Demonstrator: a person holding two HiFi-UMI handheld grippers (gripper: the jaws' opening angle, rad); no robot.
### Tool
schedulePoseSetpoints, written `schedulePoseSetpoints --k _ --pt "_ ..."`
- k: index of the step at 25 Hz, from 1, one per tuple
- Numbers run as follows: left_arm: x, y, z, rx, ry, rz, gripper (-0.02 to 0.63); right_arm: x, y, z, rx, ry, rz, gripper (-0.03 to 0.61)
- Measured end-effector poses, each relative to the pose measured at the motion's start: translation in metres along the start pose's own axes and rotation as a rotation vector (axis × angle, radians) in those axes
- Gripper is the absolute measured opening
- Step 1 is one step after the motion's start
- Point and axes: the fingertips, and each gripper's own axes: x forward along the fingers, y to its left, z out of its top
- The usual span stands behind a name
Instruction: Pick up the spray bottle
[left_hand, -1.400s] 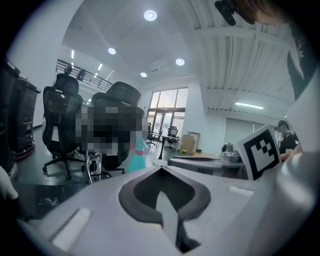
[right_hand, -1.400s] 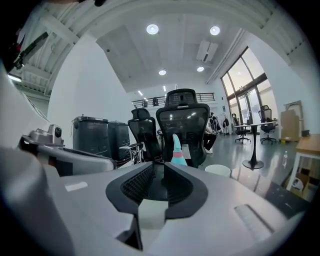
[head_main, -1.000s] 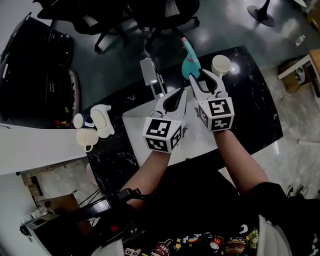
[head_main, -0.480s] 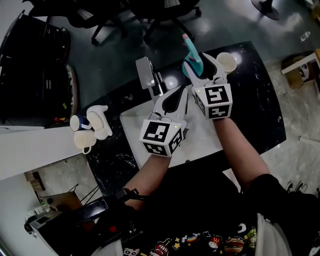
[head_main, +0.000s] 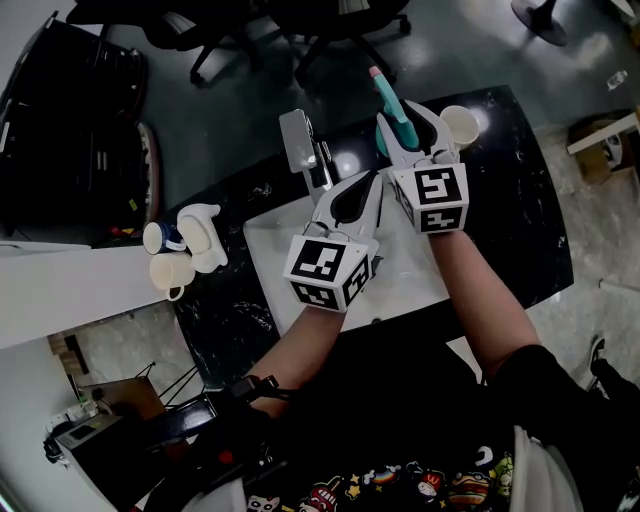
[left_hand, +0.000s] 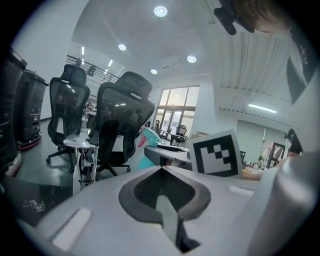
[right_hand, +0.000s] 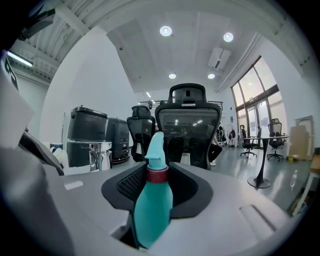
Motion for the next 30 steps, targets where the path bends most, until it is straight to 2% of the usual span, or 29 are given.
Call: schedulePoseSetpoints --k 7,16,30 --pt "-0.009 -0.012 0.006 0.021 -0.006 -0.014 0.000 -0.034 0.000 0.021 0.015 -0.036 -0.017 0.155" --pt "-0.037 -0.042 0.022 0.041 -0.051 -0.062 0.000 -0.109 0.009 0.053 0.023 -0.086 -0.075 0.155" --pt "-0.101 -0.061 0.025 0.077 -0.083 -0.172 0.000 -0.217 0.071 0.055 0.058 -0.076 -0.168 0.155"
